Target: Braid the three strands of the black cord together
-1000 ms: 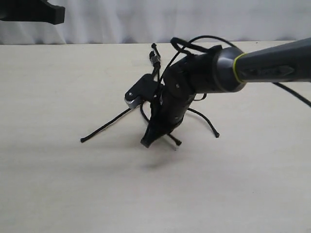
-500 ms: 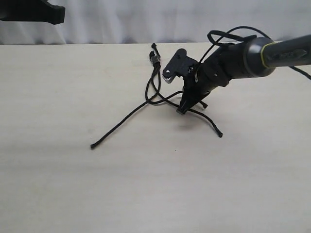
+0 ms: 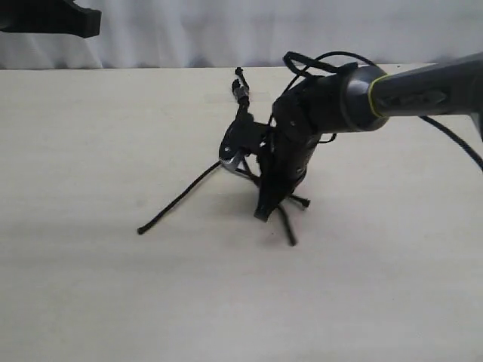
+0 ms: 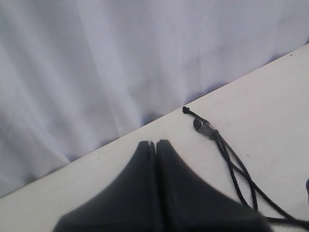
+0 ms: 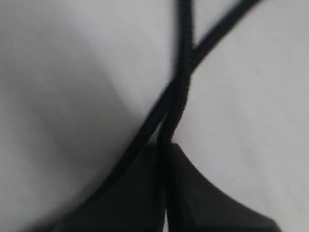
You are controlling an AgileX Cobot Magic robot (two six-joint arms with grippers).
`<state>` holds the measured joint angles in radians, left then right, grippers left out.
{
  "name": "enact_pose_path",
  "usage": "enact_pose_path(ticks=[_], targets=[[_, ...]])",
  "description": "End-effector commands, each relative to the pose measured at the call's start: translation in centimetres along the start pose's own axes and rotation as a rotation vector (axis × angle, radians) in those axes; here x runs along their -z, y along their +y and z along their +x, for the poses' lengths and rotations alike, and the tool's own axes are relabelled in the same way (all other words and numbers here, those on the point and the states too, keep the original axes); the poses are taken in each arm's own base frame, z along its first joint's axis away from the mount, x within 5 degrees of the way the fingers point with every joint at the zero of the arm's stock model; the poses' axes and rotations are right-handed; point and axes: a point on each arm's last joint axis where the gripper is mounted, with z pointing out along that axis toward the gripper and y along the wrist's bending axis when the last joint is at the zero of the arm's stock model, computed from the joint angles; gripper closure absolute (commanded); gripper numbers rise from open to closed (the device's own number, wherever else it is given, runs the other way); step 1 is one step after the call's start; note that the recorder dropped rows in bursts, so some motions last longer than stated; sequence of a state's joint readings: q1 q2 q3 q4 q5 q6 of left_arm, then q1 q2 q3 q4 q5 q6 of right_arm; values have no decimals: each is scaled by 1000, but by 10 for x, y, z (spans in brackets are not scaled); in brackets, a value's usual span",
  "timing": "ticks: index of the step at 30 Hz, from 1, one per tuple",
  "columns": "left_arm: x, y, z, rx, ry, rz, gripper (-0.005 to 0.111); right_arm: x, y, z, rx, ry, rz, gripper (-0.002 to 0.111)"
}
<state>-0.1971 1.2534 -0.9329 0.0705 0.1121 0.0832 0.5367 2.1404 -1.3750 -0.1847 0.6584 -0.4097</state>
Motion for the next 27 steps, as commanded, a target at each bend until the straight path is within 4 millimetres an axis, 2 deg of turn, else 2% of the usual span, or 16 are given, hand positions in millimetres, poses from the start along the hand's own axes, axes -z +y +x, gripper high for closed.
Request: enact_pose_path(ticks=[1,2,5,8,11,20,23,27], targets=[[1,1,-2,12,-20,-4,107,35,23,-12,44,-51,-53,104],[1,1,-2,12,-20,-4,107,49,17,-12,18,-82,-33,104],[1,1,-2,12,-20,-4,107,73,-2,-4,-62,-129,-3,104],[1,1,-1,12,-17,-3,107,77,-21,7,-119,-139,14,104],[1,1,-1,12,-17,-3,107,56,-34,25,-202,-110,-41,104],[1,1,-1,12,-17,-3,107,5,-27,33,-208,-42,-102,104],[1,1,-1,12,-17,-3,107,-6,-21,38,-207,19,-145,104],[1,1,-1,12,-17,-3,107,-3,-2,34,-237,53,-302,104]])
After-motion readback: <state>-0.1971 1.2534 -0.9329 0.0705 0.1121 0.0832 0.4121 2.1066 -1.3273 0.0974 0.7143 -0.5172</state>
